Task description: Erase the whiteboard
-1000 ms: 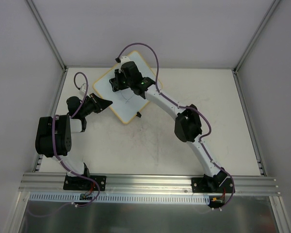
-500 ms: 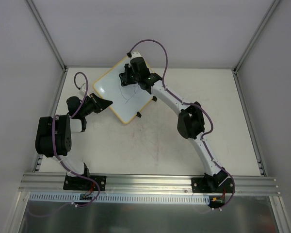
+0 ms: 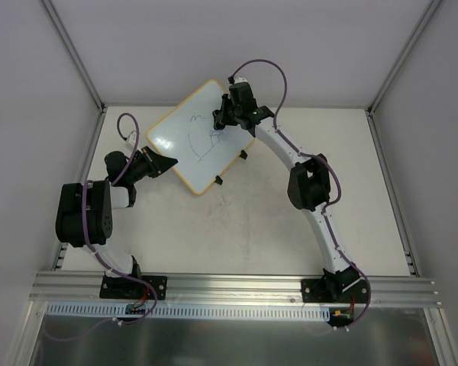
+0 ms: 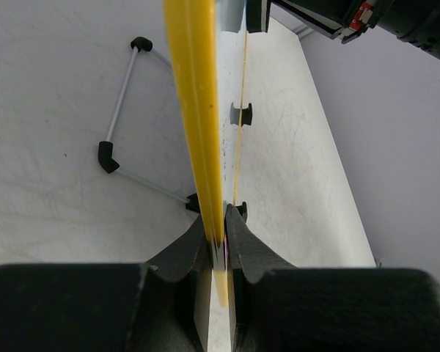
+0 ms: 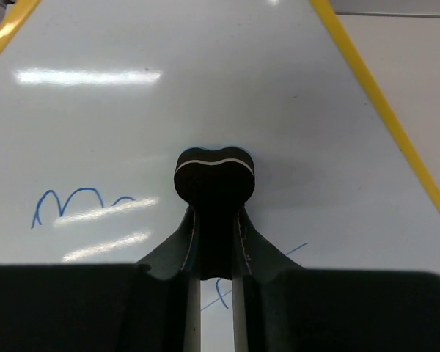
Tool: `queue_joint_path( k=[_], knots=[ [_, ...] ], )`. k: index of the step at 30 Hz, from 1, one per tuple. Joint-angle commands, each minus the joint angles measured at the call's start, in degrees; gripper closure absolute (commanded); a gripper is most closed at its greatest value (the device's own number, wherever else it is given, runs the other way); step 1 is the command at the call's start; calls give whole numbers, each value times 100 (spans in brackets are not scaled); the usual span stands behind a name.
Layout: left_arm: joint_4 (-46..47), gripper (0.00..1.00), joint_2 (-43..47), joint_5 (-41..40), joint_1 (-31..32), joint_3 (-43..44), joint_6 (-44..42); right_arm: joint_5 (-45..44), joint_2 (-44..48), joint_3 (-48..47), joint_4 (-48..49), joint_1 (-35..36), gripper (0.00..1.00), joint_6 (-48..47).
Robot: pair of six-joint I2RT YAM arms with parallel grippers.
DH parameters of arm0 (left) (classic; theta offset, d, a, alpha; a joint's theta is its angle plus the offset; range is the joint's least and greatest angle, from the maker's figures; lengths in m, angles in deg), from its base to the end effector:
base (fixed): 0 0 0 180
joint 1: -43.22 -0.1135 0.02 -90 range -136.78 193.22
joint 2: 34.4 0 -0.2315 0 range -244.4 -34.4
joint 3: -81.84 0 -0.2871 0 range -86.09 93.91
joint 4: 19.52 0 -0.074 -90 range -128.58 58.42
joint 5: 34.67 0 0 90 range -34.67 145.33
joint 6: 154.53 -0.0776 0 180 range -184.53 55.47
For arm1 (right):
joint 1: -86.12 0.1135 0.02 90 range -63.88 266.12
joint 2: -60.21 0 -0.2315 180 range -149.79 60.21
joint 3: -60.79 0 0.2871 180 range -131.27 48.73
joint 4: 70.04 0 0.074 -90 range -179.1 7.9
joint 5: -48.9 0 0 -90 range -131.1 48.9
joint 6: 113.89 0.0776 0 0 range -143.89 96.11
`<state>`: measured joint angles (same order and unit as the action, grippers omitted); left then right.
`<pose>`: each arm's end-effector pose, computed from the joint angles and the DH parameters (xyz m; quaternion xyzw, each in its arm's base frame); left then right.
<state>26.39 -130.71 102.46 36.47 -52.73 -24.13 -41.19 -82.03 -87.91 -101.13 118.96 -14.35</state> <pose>0.3571 -0.0150 0.1099 -0.0226 0.7273 -0.4614 0.5076 0.5261 0.3394 0.2244 -0.1695 0.8244 0.1946 0.5037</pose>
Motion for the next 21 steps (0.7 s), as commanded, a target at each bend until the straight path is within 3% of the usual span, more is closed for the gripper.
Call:
queue_joint_path(
  k=[1, 21],
  knots=[
    [-252, 100, 16, 393, 24, -14, -489, -113, -164, -117, -347, -120, 100, -66],
    [-269, 100, -19, 595, 50, -5, -463, 554, -41, -161, 1041, 477, 99, -356]
  ],
)
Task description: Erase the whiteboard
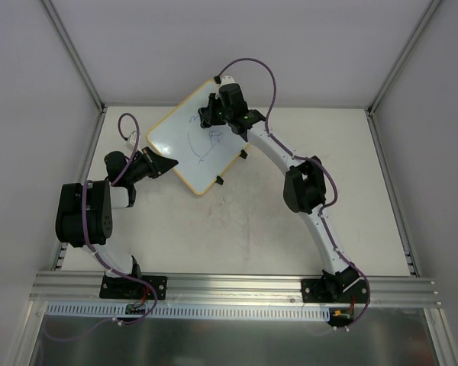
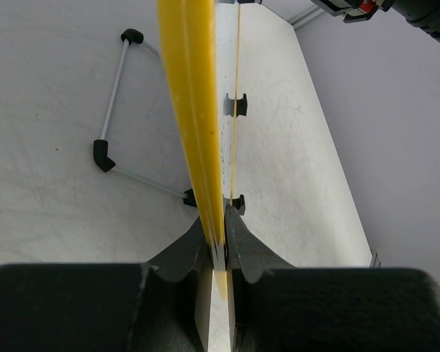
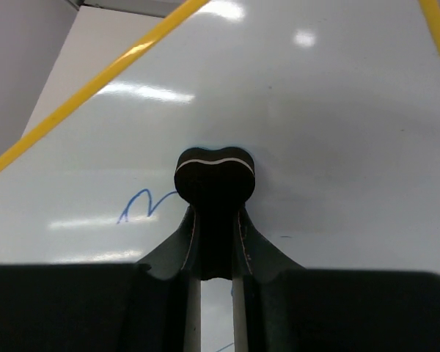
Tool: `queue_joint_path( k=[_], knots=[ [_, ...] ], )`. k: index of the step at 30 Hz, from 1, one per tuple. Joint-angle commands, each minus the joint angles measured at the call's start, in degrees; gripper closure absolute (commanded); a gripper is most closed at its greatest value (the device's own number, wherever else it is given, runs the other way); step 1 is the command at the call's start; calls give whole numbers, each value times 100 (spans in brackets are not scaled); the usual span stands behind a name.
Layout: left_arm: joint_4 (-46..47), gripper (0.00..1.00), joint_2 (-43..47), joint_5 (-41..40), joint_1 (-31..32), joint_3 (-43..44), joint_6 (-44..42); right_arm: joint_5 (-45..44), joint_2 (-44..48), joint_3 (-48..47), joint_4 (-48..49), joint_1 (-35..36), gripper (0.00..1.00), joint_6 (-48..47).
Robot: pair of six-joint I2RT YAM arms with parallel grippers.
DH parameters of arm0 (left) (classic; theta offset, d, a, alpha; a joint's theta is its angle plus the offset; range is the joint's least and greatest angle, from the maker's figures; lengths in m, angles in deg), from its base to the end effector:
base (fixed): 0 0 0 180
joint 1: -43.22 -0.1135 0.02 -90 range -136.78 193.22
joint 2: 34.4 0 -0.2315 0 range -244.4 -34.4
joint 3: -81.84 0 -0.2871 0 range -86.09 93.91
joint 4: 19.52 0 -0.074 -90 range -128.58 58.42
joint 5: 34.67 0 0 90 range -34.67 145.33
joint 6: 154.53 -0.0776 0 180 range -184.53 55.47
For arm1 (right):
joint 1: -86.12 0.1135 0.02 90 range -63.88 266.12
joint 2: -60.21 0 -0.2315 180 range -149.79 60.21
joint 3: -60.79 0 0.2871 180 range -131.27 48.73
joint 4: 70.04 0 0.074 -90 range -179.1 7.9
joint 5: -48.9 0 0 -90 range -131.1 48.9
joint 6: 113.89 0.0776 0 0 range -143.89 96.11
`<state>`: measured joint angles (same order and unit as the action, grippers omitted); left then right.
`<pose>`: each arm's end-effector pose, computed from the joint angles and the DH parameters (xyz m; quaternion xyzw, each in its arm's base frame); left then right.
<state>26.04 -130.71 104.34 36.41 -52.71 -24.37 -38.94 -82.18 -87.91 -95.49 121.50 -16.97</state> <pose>0.3555 -0.0165 0.1094 -0.0117 0.7281 -0.4695 0.4992 0.5135 0.3683 0.2366 -0.2109 0.7870 0.2235 0.5350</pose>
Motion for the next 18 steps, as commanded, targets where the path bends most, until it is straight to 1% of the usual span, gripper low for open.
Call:
queue_joint_path(
  k=[1, 7, 11, 12, 14, 18],
  knots=[
    [-234, 100, -10, 407, 66, -8, -439, 382, -35, -161, 495, 250, 99, -77],
    [-296, 100, 7, 363, 83, 1, -509, 672, -131, -153, 715, 523, 99, -164],
    [-357, 100, 16, 346, 109, 19, -544, 979, -96, -126, 811, 760, 99, -392],
    [-366, 100, 16, 337, 118, 27, -553, 1024, -88, -117, 820, 891, 99, -576],
    [-375, 100, 25, 328, 118, 19, -562, 1033, -26, -48, 838, 1049, 99, -874],
    [-384, 100, 25, 328, 118, 19, -562, 1050, 27, 41, 943, 1112, 99, -885]
  ],
)
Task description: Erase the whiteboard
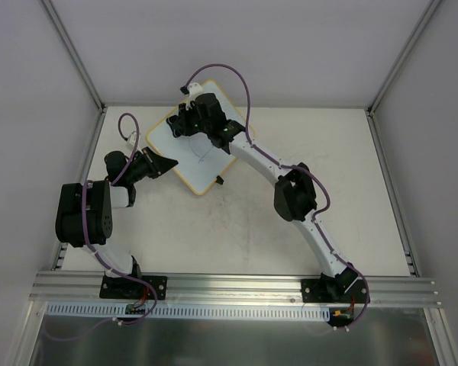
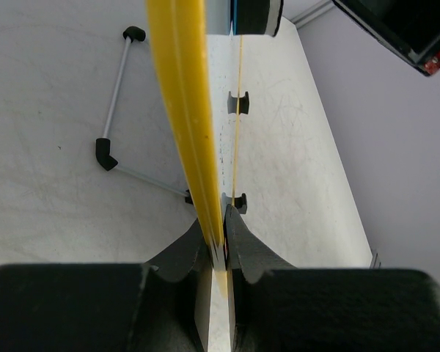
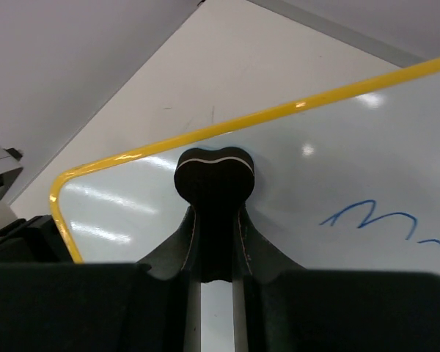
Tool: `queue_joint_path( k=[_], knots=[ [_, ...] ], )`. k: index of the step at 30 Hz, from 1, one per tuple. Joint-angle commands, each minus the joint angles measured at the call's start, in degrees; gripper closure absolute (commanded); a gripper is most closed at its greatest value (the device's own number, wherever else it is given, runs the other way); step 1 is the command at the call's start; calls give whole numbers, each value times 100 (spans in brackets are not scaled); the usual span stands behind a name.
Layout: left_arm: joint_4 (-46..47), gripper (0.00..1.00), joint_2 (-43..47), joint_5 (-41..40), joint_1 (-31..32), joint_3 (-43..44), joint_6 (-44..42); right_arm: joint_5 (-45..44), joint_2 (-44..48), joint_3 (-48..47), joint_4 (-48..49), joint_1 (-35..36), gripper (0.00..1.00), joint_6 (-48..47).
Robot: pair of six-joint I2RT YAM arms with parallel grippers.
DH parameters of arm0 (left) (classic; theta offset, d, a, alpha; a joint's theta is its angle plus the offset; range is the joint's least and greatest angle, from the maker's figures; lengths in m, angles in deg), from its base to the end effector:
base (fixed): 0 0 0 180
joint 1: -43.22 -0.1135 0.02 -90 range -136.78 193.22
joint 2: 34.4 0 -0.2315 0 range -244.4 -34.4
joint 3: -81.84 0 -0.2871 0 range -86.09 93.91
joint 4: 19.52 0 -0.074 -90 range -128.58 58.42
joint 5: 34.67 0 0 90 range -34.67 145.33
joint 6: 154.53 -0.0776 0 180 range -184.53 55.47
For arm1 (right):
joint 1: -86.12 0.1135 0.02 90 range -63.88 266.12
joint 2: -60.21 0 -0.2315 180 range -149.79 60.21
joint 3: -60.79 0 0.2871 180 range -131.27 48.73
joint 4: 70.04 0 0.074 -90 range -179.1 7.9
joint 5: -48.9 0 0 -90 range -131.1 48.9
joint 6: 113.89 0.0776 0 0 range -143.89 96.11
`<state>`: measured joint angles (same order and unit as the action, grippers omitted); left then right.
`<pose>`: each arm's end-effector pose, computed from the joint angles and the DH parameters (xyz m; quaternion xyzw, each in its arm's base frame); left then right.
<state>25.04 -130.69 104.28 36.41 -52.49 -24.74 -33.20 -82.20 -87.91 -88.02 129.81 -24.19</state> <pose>0.3562 -0.0164 0.1085 -0.0132 0.7311 -0.4681 0.4962 0.4529 0.4474 0.2556 -0.3301 0.7010 0.2825 0.5656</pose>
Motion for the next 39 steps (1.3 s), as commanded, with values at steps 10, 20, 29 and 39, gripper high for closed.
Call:
queue_joint_path(
  k=[10, 20, 29, 39],
  knots=[
    [-274, 100, 49, 326, 127, -12, -543, -288, -76, 146, 713, 53, 100, 11],
    [-283, 100, 31, 326, 118, 6, -543, -1080, -50, 410, 724, -421, 100, 776],
    [-292, 100, 32, 317, 127, 6, -551, -1291, -50, 629, 293, -703, 100, 987],
    [-292, 100, 31, 326, 127, 6, -551, -2029, 90, 1104, -86, -1098, 100, 1506]
  ],
)
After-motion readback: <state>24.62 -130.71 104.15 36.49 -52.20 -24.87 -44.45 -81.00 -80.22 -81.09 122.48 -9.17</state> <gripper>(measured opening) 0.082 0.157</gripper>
